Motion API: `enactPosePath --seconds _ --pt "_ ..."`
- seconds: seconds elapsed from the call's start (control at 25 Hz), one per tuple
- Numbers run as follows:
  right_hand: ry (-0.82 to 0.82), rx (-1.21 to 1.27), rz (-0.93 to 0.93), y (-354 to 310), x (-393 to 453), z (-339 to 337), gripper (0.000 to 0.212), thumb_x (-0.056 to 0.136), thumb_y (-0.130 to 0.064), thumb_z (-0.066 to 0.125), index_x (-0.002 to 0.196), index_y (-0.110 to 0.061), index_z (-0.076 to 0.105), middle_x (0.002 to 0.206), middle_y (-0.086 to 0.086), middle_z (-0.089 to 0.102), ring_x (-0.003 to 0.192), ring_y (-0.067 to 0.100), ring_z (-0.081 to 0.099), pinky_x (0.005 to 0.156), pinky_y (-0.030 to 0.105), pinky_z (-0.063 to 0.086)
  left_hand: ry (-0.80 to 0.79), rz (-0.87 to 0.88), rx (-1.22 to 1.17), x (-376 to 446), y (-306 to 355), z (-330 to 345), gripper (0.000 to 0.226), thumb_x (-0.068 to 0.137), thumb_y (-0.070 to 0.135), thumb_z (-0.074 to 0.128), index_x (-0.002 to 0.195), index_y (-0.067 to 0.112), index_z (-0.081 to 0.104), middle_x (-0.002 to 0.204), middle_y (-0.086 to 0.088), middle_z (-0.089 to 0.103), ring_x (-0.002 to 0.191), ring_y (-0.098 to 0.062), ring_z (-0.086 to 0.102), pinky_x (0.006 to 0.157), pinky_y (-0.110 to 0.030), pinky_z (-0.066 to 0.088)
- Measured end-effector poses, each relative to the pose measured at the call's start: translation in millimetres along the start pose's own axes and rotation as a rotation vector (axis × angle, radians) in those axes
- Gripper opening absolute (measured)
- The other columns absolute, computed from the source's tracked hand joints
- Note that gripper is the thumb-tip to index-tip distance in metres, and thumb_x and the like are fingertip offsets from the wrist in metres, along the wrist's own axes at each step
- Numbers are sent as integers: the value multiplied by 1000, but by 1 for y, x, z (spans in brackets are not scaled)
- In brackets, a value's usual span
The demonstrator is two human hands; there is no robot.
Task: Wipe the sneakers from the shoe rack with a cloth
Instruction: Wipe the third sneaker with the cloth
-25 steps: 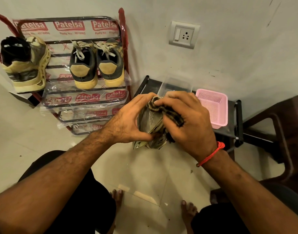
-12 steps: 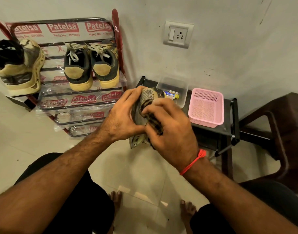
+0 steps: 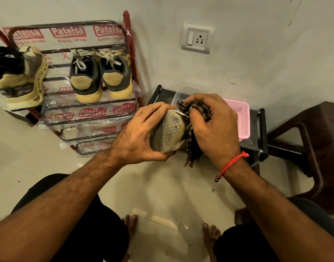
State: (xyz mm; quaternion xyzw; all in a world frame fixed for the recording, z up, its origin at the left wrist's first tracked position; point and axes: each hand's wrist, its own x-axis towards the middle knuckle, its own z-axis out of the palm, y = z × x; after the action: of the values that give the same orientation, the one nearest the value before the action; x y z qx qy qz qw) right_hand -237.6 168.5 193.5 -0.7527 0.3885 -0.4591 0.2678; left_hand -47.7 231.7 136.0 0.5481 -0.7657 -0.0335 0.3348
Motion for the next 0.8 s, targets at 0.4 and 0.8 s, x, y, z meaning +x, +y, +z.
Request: enactPosePath --seconds 0.4,0.8 --pt "-303 156 87 28 12 -16 19 93 -8 62 106 -18 73 102 -7 73 97 6 68 89 34 57 -77 116 -60 2 6 4 102 72 51 87 149 6 39 150 -12 40 143 -24 38 116 -42 39" --pt "-364 171 -311 21 11 -23 21 90 2 65 109 -4 71 109 4 68 108 12 63 96 22 47 -89 68 -85 -2 3 -2 118 70 51 87 156 0 24 161 -14 29 151 -21 29 122 -35 32"
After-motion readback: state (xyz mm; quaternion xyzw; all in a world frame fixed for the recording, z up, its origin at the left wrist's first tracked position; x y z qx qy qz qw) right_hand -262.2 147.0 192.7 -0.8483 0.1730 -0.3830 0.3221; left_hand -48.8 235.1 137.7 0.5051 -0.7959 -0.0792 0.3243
